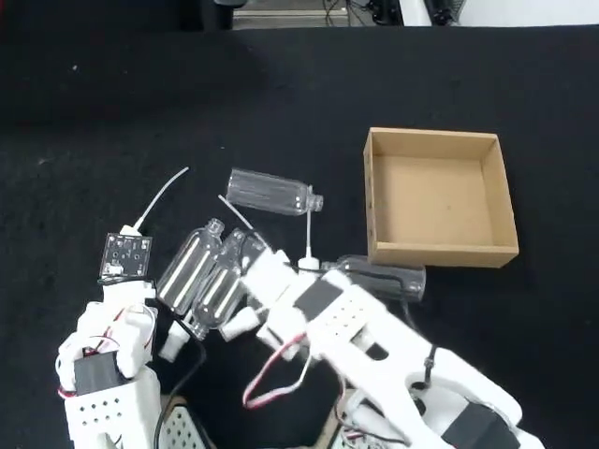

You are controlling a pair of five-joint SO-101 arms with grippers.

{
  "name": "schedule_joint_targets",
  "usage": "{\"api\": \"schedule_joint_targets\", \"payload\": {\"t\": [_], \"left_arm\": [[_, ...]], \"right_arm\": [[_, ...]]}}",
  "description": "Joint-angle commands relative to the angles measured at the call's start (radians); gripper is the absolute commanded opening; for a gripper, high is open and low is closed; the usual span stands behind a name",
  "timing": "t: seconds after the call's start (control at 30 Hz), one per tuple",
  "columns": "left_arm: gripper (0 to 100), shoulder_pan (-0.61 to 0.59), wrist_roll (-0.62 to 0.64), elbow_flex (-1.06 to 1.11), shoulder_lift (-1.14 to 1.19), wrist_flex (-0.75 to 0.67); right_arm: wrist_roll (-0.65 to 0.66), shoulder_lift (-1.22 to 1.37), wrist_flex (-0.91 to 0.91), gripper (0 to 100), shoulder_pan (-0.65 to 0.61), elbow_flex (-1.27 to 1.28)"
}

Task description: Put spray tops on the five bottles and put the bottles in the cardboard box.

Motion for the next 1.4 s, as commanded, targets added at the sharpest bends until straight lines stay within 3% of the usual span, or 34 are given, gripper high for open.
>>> {"api": "schedule_joint_targets", "payload": {"t": [0.0, 0.23, 0.53, 0.7, 0.9, 1.13, 1.37], "left_arm": [[3, -0.013, -0.011, 0.018, -0.003, -0.008], [3, -0.015, -0.005, -0.197, -0.003, -0.009], [6, -0.013, 0.061, -0.608, 0.058, -0.008], [17, -0.013, 0.055, -0.808, 0.381, -0.002], [17, -0.015, 0.048, -0.954, 0.887, -0.012], [17, -0.016, -0.227, -1.129, 1.363, -0.078], [19, -0.016, -0.276, -1.323, 1.691, -0.078]], "right_arm": [[0.044, -0.051, 0.170, 1.5, 0.161, -0.237], [0.192, -0.117, 0.374, 1.1, 0.368, -0.593], [0.196, -0.458, 0.341, 1.1, 0.373, -0.545], [0.187, -0.599, 0.190, 1.1, 0.373, -0.321], [0.069, -0.727, 0.101, 1.1, 0.361, -0.139], [0.068, -0.791, 0.100, 1.1, 0.298, -0.039], [0.063, -0.797, 0.101, 1.1, 0.296, -0.025]]}}
